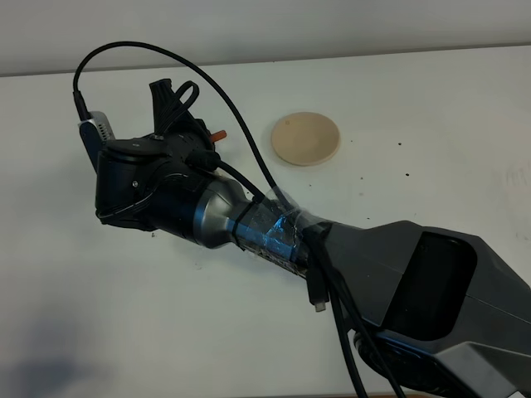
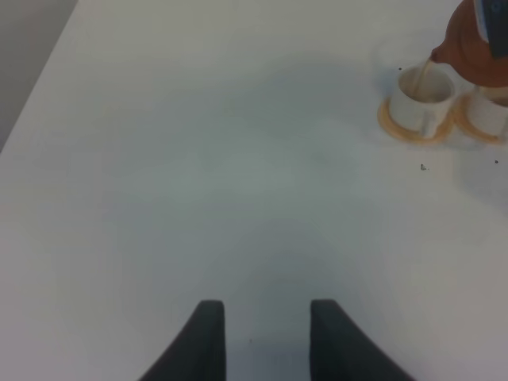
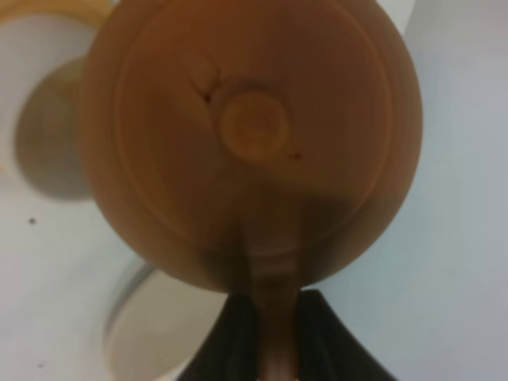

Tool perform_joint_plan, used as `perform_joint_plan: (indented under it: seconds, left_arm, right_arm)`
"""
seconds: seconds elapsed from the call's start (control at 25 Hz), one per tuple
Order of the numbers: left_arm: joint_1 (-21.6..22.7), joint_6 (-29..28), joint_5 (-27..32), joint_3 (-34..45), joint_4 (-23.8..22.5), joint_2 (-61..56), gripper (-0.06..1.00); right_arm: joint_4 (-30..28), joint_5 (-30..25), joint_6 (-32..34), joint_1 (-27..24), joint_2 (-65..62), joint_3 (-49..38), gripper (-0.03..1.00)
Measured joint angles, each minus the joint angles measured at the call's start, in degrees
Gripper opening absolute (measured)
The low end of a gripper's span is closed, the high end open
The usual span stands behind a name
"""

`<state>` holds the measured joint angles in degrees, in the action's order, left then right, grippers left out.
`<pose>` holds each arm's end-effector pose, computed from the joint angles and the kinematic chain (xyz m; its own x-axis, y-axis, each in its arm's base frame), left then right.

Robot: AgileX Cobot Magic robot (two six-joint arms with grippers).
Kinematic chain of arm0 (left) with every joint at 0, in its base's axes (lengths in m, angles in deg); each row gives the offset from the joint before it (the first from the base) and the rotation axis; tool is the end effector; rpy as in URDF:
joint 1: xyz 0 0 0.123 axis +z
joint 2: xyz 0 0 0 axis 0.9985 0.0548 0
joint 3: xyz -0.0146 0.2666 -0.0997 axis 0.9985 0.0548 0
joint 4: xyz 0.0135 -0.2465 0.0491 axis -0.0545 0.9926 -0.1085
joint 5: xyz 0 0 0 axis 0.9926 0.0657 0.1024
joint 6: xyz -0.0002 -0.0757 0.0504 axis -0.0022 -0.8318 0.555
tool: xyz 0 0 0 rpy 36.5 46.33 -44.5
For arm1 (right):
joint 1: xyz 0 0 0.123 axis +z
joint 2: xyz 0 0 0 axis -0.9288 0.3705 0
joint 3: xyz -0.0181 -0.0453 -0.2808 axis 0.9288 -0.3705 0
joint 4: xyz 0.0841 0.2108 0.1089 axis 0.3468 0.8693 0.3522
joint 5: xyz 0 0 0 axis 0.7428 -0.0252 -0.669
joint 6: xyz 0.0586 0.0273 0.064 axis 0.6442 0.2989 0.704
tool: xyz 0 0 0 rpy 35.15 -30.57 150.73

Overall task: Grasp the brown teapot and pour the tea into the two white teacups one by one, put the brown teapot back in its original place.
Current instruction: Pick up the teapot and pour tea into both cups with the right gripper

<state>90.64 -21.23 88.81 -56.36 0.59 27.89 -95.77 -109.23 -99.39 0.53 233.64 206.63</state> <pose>-0.0083 0.0069 0.2803 -0.4512 0.0374 -0.8916 -0.1083 0.9894 0.0963 0.2540 0.4776 0.1870 0.3097 -0.9027 0.2987 -0.5492 -0.4263 -0.7188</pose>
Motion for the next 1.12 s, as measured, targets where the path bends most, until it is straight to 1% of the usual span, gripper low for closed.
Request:
perform_joint_plan:
  seconds: [0.8,1.12]
  left_arm:
    - [0.0,0.0,0.0,0.0,0.0,0.0,0.26]
    - [0.0,0.0,0.0,0.0,0.0,0.0,0.26]
  right_arm:
    - [-1.69,0.0,-4.23,-0.05,0.0,0.0,0.09]
    - [-1.75,0.1,-5.29,-1.05,0.0,0.0,0.09]
